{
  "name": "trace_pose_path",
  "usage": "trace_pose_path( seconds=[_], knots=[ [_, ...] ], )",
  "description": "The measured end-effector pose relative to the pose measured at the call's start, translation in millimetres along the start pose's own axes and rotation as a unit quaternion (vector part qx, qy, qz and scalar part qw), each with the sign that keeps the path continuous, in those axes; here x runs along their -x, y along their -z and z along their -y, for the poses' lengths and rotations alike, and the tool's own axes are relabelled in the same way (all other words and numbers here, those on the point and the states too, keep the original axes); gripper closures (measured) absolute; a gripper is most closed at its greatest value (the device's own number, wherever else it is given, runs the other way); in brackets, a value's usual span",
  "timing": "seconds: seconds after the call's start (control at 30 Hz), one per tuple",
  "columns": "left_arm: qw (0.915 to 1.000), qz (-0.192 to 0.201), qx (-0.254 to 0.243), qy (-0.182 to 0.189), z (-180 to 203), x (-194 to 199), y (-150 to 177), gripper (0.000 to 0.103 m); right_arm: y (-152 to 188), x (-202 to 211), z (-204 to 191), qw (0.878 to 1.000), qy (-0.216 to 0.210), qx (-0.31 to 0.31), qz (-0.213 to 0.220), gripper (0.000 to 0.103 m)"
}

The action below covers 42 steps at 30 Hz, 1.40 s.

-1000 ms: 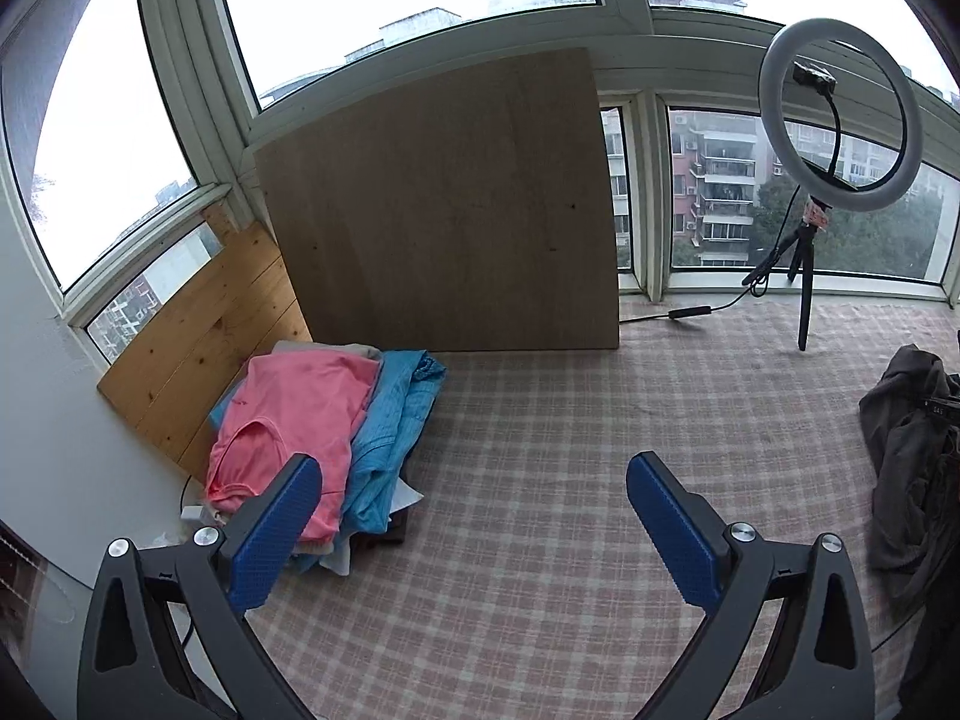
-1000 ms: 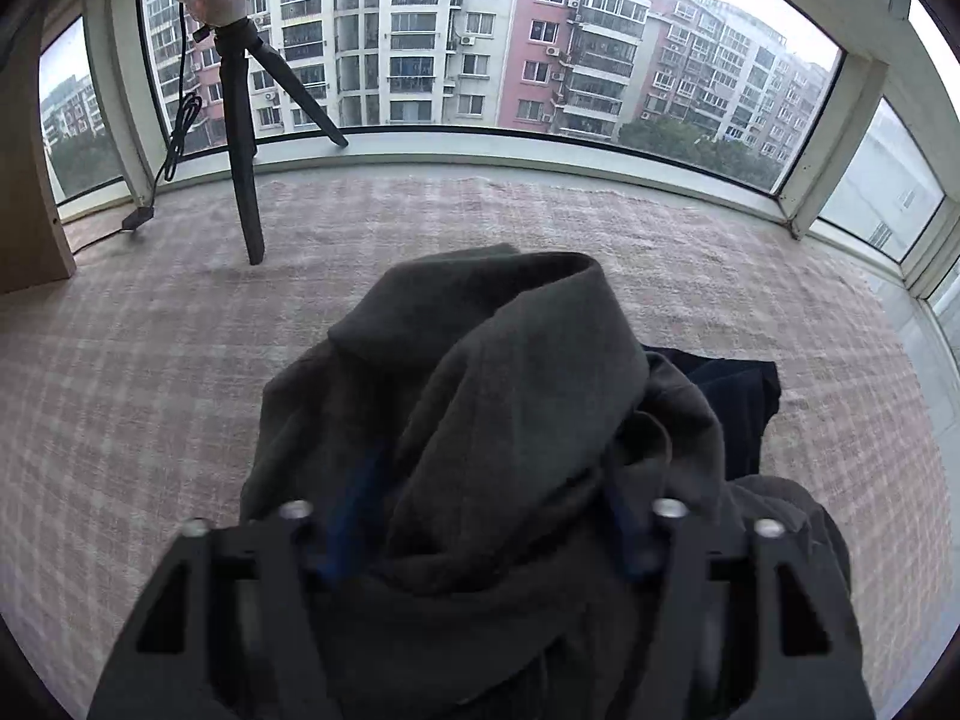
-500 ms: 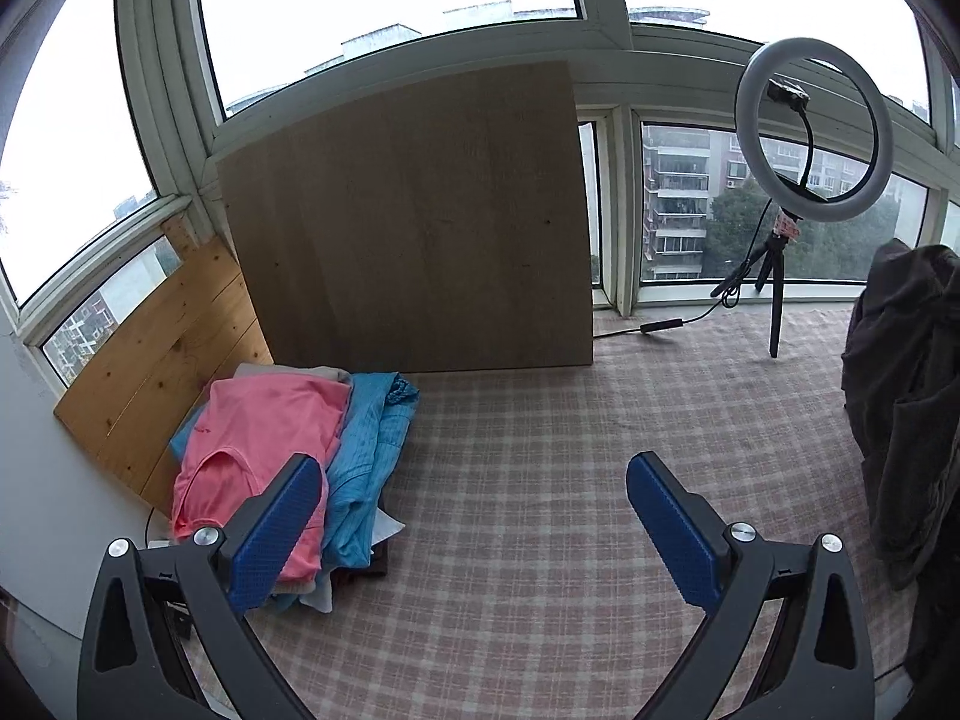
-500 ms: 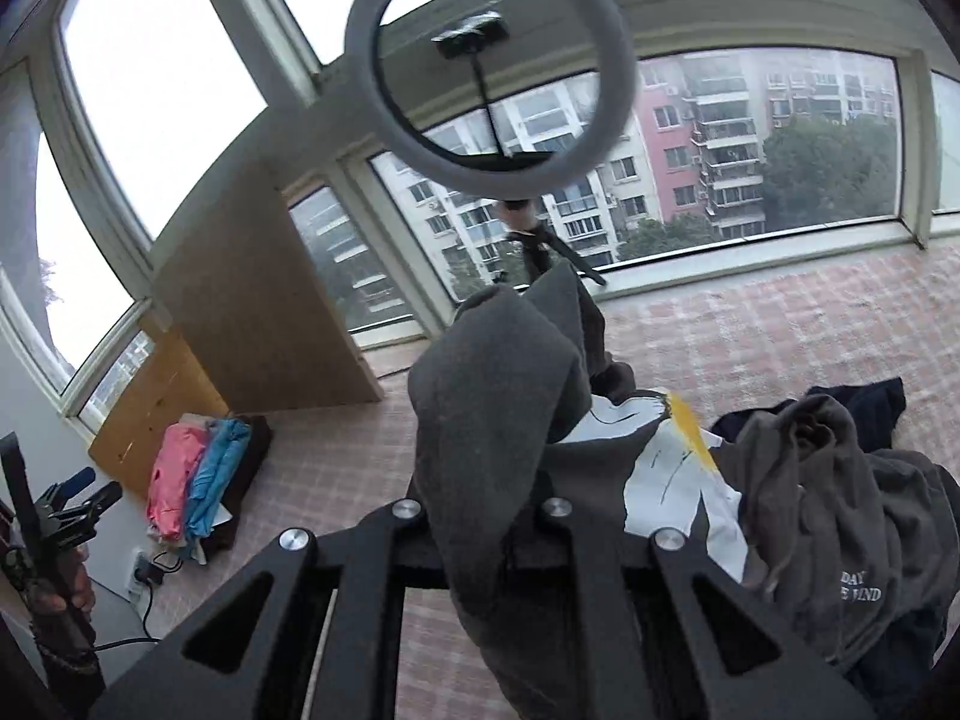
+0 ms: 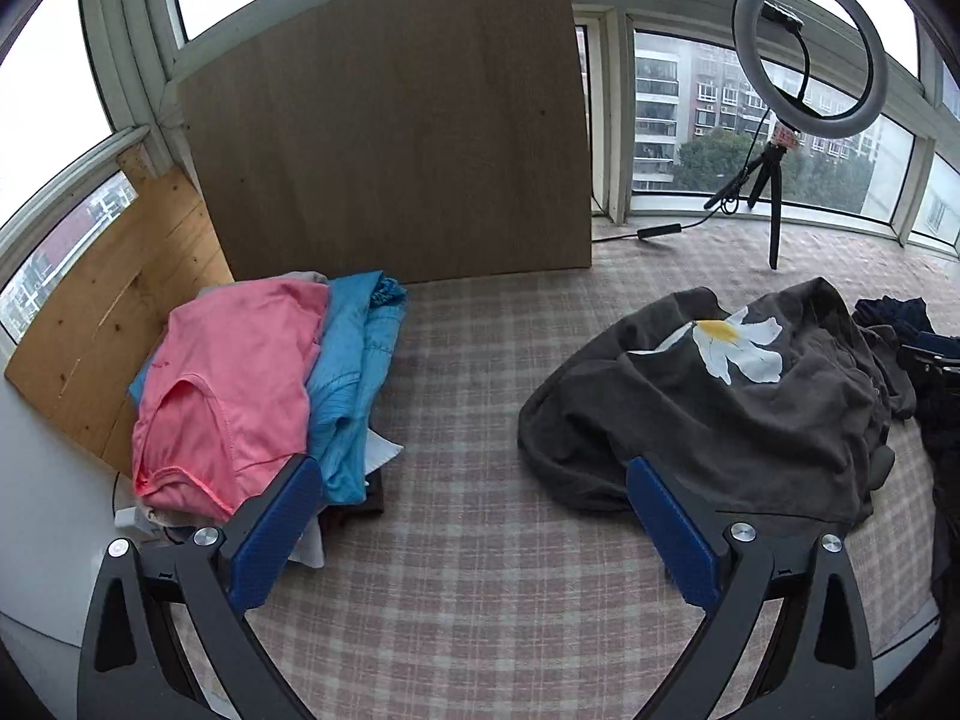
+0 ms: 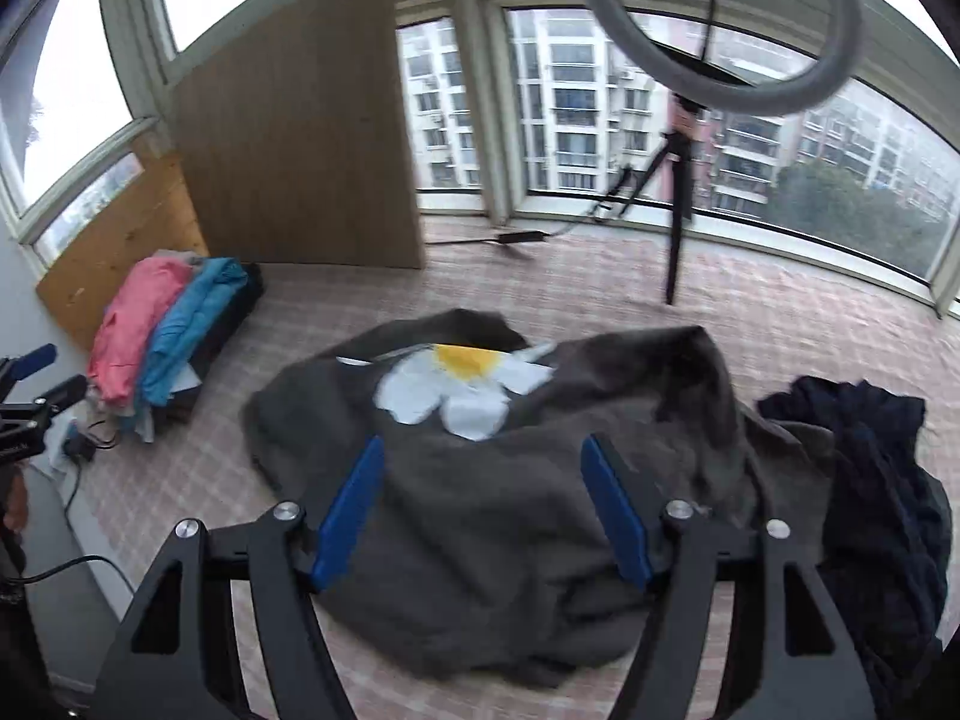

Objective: Fold clothes

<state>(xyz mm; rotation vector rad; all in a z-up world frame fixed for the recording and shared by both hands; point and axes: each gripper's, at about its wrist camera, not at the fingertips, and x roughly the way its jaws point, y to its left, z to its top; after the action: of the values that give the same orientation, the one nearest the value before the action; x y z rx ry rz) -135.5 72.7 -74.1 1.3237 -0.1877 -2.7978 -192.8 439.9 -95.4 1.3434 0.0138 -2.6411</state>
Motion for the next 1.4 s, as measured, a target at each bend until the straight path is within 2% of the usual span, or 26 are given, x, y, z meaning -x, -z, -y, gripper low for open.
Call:
trace_pose_path(
  seconds=[0.07,0.1,0.2,0.27,0.37,0.43,0.5,0.57,0.7,0.87,0.97,1.0,1.07,1.13,1.2,1.33,1.4],
  knots=[
    [0.9997,-0.014,-0.013,0.013,13,-13,2,0.001,13,-21,30,0.998,0.036,-0.027,-0.042,0.036],
    [0.9994,-0.019,-0.021,0.017,21,-18,2,0.001,19,-32,37,0.997,0.031,-0.038,-0.056,0.036],
    [0.9985,-0.029,-0.034,0.032,36,-29,3,0.001,29,-68,45,0.993,0.001,-0.065,-0.097,0.036],
    [0.9981,-0.034,-0.036,0.037,38,-33,4,0.001,38,-86,32,0.990,-0.024,-0.066,-0.119,0.036],
    [0.9975,-0.045,-0.041,0.035,39,-38,9,0.001,45,-95,12,0.991,-0.059,-0.044,-0.111,0.038],
    [0.9974,-0.049,-0.046,0.026,37,-40,12,0.001,50,-91,3,0.992,-0.071,-0.033,-0.099,0.101],
    [0.9974,-0.051,-0.047,0.019,34,-41,13,0.001,54,-79,0,0.991,-0.090,-0.042,-0.085,0.101],
    [0.9974,-0.050,-0.047,0.023,32,-40,13,0.001,61,-51,5,0.989,-0.124,-0.064,-0.058,0.101],
    [0.9952,-0.056,-0.059,0.055,43,-43,9,0.001,81,-1,12,0.979,-0.184,-0.082,-0.038,0.101],
    [0.9861,-0.056,-0.114,0.108,99,-49,4,0.001,112,30,16,0.969,-0.229,-0.077,-0.044,0.101],
    [0.9764,-0.050,-0.162,0.134,138,-45,4,0.001,130,31,7,0.958,-0.267,-0.056,-0.090,0.097],
    [0.9730,-0.047,-0.179,0.138,150,-43,5,0.001,135,33,11,0.960,-0.256,-0.062,-0.091,0.097],
    [0.9666,-0.039,-0.210,0.142,170,-37,8,0.001,142,36,27,0.969,-0.214,-0.092,-0.081,0.089],
    [0.9619,-0.042,-0.223,0.152,184,-33,14,0.001,146,36,50,0.975,-0.162,-0.136,-0.068,0.064],
    [0.9568,-0.053,-0.228,0.172,197,-26,23,0.001,146,32,71,0.975,-0.122,-0.175,-0.056,0.061],
    [0.9375,-0.068,-0.261,0.221,239,-13,55,0.001,135,16,110,0.969,-0.090,-0.226,-0.041,0.061],
    [0.9276,-0.072,-0.292,0.222,269,-13,74,0.001,124,7,124,0.968,-0.084,-0.234,-0.041,0.061]
  ],
)
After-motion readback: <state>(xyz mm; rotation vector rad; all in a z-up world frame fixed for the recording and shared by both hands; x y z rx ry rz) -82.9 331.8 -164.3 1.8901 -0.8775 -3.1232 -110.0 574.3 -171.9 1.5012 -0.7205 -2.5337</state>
